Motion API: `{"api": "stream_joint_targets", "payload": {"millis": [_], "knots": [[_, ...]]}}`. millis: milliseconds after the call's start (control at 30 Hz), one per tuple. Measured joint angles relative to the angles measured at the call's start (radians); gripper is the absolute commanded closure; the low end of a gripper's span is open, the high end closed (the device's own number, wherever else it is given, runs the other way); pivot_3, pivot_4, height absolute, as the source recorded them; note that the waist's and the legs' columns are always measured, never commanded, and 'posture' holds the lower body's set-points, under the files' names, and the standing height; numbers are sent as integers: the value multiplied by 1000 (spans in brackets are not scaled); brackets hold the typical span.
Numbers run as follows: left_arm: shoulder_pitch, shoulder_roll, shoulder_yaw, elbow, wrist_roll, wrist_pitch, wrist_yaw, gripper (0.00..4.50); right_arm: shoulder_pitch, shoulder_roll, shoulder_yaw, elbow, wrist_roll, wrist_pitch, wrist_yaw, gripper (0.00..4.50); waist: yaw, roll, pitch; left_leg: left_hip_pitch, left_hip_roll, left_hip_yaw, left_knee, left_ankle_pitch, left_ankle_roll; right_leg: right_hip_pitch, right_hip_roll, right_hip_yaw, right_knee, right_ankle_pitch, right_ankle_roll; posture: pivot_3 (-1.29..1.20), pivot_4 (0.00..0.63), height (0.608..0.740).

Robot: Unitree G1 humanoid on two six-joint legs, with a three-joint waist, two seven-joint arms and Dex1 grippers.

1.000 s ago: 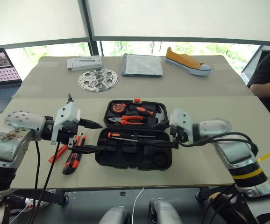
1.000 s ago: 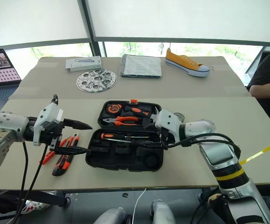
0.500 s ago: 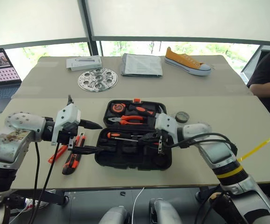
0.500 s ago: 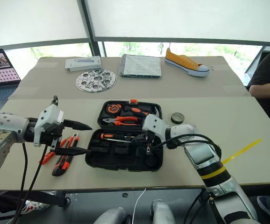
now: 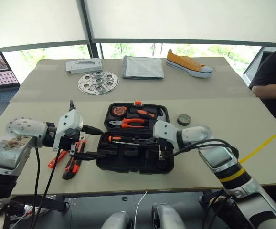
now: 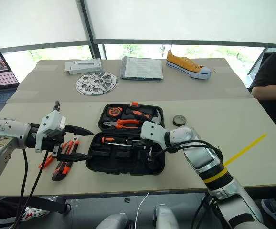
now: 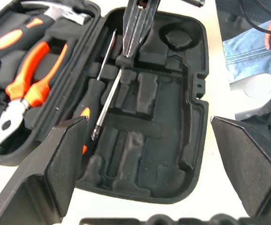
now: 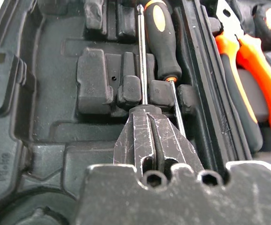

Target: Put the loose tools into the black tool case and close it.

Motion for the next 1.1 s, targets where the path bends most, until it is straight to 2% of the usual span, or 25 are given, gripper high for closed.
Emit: {"api": "stream_joint_targets", "payload": {"millis": [200,400,867,1100], "knots": [[-1,-8,-7,-2,0,0,9,0,-42,39,7,75,-5,-2,-13,4464,-7,0,0,0,1,0,0,0,0,0,1,0,0,0,-1,0,150,740],[1,-8,-7,-2,0,0,9,0,-56,-24,61,46,-64,-49,40,4464,2,0,-1,0,0,-1,-1,0,0,0,1,0,0,0,-1,0,150,740],[1,-22,-9,-3,4,0,23,0,-45,-30,75,23,-118,-77,49,4464,3,-1,-3,1,0,-1,-1,0,-1,1,1,0,-1,0,-1,0,150,740],[-2,-26,-19,-3,6,0,28,0,-16,-102,95,-19,-152,-119,72,4464,17,-4,-8,4,0,-1,-1,0,-1,4,0,0,-1,0,-1,0,150,740]]}}
